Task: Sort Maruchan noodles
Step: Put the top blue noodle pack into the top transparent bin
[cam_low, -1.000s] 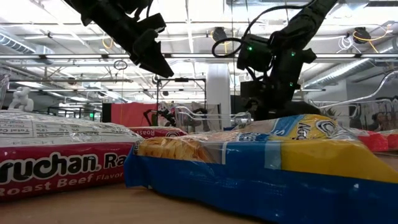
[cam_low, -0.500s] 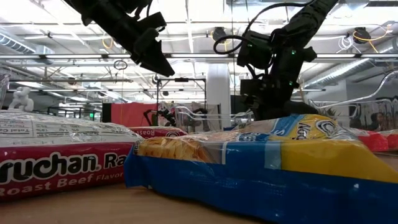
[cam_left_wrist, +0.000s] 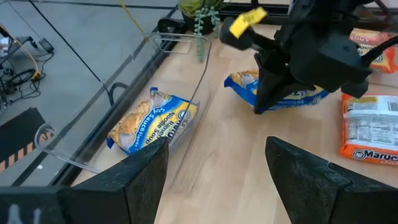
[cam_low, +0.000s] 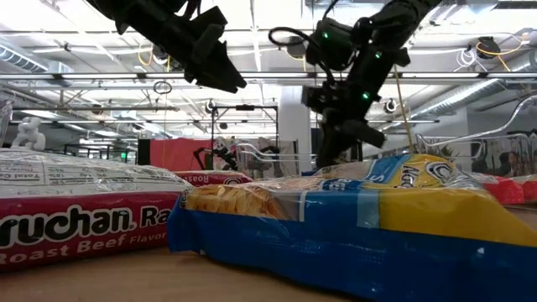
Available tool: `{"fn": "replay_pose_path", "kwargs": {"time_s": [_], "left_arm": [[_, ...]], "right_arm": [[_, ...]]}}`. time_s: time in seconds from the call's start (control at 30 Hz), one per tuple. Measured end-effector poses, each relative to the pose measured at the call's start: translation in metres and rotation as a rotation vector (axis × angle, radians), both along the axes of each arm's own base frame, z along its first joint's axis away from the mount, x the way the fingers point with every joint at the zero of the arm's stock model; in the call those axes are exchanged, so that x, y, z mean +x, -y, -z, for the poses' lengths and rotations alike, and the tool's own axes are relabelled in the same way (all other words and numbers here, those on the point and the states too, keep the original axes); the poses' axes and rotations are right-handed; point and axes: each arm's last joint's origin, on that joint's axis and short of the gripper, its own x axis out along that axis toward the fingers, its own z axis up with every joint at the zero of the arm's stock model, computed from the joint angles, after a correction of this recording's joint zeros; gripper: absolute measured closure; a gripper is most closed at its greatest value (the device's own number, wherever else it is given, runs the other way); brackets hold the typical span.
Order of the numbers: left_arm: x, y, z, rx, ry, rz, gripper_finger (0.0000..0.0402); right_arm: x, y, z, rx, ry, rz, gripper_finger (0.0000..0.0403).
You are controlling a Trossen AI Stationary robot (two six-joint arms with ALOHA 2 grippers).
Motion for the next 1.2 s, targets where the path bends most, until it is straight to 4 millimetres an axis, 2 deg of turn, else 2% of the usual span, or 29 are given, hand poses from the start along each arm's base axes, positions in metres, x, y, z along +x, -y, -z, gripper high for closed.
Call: {"fn": "replay_pose_path", "kwargs": {"time_s": [0.27, 0.4, 0.57, 0.9, 1.2], "left_arm": [[0.009, 0.001, -0.001, -0.062, 0.098, -0.029, 0.0128], [0.020, 0.005, 0.008, -0.103, 0.122, -0.029, 0.0128], [0.028, 0.009, 0.023, -0.100, 0.079, -0.011, 0.0128], [0.043, 0.017, 0.036, -0.067, 0.089, 0.014, 0.0124], [0.062, 0.027, 0.051, -0.020, 0.160, 0.002, 0.0069]], "right_arm": [[0.017, -0.003, -0.027, -0.161, 0.091, 0.112, 0.0403], [0.022, -0.003, -0.036, -0.192, 0.170, 0.161, 0.0403], [0.018, -0.002, -0.042, -0.250, 0.176, 0.220, 0.0403], [0.004, -0.003, -0.076, -0.227, 0.332, 0.312, 0.0403], [0.002, 0.003, -0.076, -0.207, 0.344, 0.359, 0.0403]]}}
